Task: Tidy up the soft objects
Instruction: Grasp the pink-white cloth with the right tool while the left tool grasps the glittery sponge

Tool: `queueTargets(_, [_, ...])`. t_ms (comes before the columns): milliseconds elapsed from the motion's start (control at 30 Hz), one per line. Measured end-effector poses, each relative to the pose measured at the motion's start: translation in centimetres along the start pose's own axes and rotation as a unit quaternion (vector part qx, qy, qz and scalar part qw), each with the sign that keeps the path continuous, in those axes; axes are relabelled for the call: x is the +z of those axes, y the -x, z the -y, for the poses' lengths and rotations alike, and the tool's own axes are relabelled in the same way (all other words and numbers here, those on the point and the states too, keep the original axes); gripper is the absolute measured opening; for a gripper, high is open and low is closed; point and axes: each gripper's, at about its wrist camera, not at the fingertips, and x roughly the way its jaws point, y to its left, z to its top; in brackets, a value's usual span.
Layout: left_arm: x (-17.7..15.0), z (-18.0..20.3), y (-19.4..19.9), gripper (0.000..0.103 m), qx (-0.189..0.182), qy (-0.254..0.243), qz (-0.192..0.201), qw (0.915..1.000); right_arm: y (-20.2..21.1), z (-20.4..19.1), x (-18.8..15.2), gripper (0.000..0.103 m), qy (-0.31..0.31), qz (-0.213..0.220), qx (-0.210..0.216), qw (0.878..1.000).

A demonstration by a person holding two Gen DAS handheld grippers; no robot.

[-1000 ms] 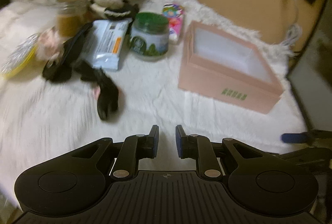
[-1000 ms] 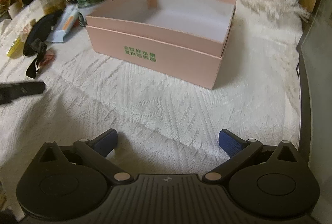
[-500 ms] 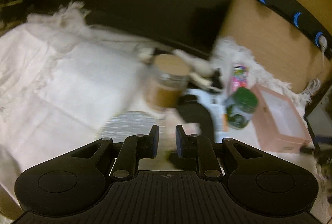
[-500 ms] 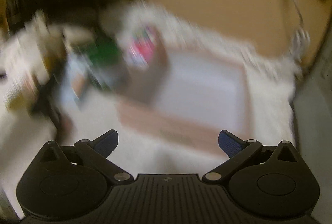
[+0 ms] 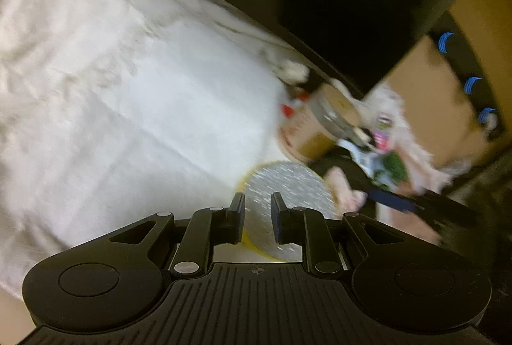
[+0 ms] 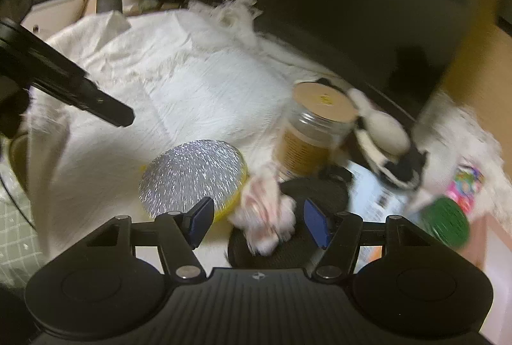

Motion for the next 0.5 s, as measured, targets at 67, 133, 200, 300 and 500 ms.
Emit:
queueTargets(67, [0.0,-0.6,-0.1,0.019,-0.036,0.000,-0.014,0.9993,-1.9,0.1,0.7,0.040,-0.013,-0.027,0.013,0.999])
queueTargets(133, [0.1,-0.4,-0.5,0.019,-0.061,-0.025,-0.023,0.9976,-2.8,1.3,1.0,0.009,-0.044,-0.059,0.025,0.997])
queueTargets(200, [0.2,0.2,-1.1,0.019,-0.073,-0.066,-0.026,0.9948,-1.8,2.2,1.1,0.009,-0.072,-0.051,0.021,0.996])
queueTargets(300, [-0.5,2.5,-2.6,0.019,-0.048,-0.160,-0.039,0.9852,0.7,4.1,1.2,0.008,-0.108,-0.034,-0.011,0.994])
queueTargets(500, [-1.2,4.4,-3.8,0.019,-0.003,-0.204,-0.024,0.9787,4.2,7.6,-1.7,0.008,-0.166,-0.063,-0.118,0.977])
